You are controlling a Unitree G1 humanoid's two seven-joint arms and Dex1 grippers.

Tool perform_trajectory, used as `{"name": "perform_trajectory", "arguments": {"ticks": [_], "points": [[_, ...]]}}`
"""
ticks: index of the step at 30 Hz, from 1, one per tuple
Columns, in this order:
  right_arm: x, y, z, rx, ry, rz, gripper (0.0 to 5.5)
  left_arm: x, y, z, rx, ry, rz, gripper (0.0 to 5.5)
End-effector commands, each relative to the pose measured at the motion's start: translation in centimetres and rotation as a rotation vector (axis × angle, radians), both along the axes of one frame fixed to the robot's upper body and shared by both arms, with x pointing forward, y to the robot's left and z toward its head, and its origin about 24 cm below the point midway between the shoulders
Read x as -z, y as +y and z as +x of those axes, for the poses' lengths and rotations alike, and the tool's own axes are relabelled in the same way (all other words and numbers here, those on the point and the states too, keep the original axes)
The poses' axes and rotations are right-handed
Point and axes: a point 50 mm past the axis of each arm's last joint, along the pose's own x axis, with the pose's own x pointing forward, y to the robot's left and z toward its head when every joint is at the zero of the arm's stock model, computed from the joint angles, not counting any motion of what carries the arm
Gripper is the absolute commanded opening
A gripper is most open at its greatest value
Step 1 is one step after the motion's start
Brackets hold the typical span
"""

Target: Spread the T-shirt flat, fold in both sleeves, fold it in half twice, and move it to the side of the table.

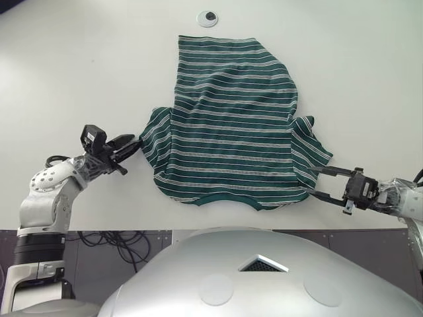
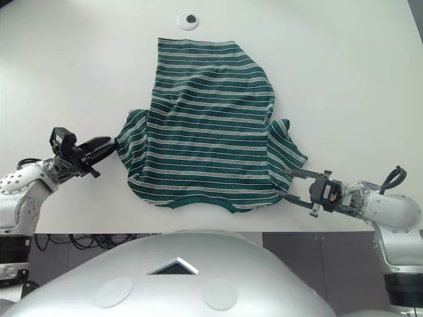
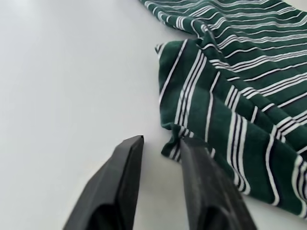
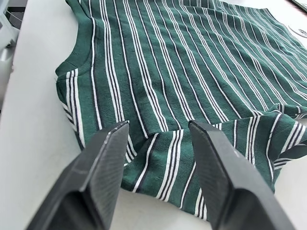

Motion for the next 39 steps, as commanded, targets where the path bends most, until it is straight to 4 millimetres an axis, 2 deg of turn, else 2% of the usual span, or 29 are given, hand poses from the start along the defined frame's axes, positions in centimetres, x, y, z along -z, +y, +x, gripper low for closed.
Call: {"name": "perform_trajectory", "arguments": {"ticks": [1,7,15,21,26,29,31,33,35,39], "points": [[0.0,0.1,0.4,-0.003,-0.026,-0.011,2.26,1.5,0.3,-1.1,-0.006,0.092,0.012,0.93],[0.1,0.2,0.7,0.0,-0.043,-0.017,2.26,1.6,0.1,-1.5,0.01,0.103,-0.006,0.06],[0.2,0.2,0.9,0.009,-0.062,-0.023,2.26,0.3,-0.3,-1.1,0.025,0.059,-0.041,0.02],[0.2,0.3,1.0,0.01,-0.071,-0.022,2.26,-3.1,-0.5,0.6,-0.043,-0.019,-0.207,0.02],[0.3,0.4,1.3,0.014,-0.081,-0.021,2.26,-4.3,-4.2,1.0,0.045,-0.031,-0.33,0.02],[0.3,0.2,1.8,0.043,-0.113,-0.022,2.26,-4.2,-6.7,1.6,0.101,-0.026,-0.378,0.02],[0.2,-0.1,2.5,0.091,-0.155,-0.018,2.26,-3.8,-8.0,2.0,0.124,-0.023,-0.398,0.02],[-0.3,-1.3,4.1,0.258,-0.225,0.009,2.26,-3.7,-9.0,2.3,0.146,-0.035,-0.418,0.02],[-0.2,-2.7,4.6,0.445,-0.161,0.108,2.26,-3.5,-10.0,2.4,0.172,-0.036,-0.439,0.02],[1.1,-4.5,3.4,0.588,0.06,0.163,2.26,-2.8,-11.3,2.3,0.189,-0.019,-0.447,0.02]]}}
